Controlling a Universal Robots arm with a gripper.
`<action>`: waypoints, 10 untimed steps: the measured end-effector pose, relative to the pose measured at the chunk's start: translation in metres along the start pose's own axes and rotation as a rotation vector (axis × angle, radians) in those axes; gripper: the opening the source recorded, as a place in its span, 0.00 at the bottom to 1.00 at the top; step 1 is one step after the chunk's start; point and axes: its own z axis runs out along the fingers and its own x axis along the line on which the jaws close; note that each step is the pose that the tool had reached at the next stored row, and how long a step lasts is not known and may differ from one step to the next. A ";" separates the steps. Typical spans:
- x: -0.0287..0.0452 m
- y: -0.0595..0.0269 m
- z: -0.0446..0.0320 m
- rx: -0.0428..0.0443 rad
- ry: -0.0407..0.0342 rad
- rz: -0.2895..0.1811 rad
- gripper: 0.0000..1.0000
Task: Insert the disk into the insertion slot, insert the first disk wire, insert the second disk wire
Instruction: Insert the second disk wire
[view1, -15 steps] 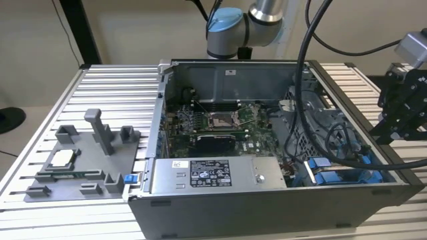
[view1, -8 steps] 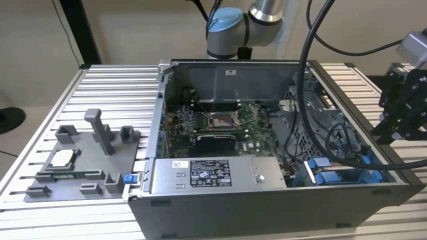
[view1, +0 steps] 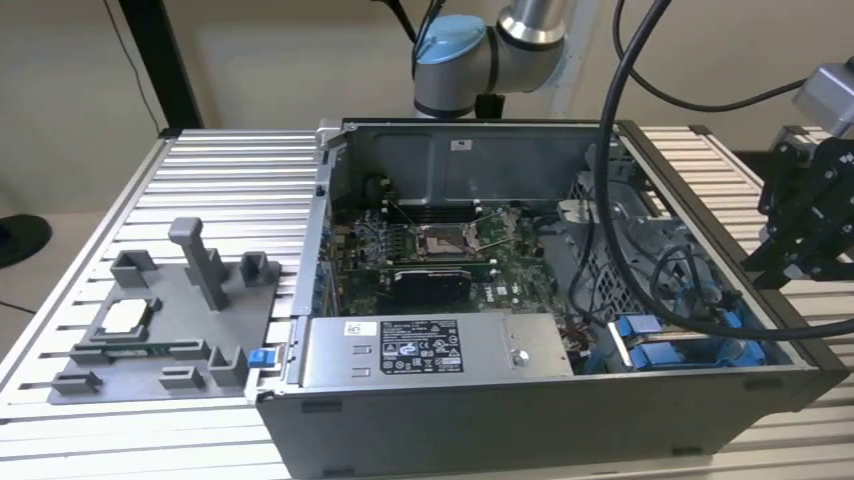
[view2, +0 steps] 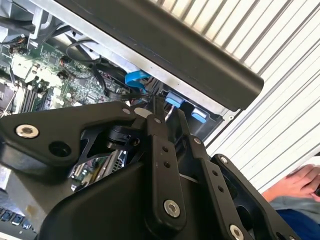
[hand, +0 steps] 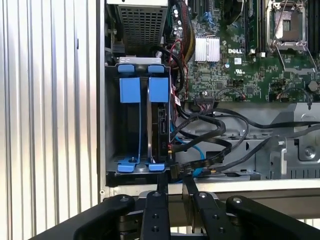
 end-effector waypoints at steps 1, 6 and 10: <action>0.0000 0.0000 0.0000 0.0000 0.0000 0.000 0.00; 0.0002 -0.0004 0.0028 -0.0077 0.0001 0.001 0.00; 0.0005 -0.0005 0.0055 -0.0236 0.0008 0.002 0.00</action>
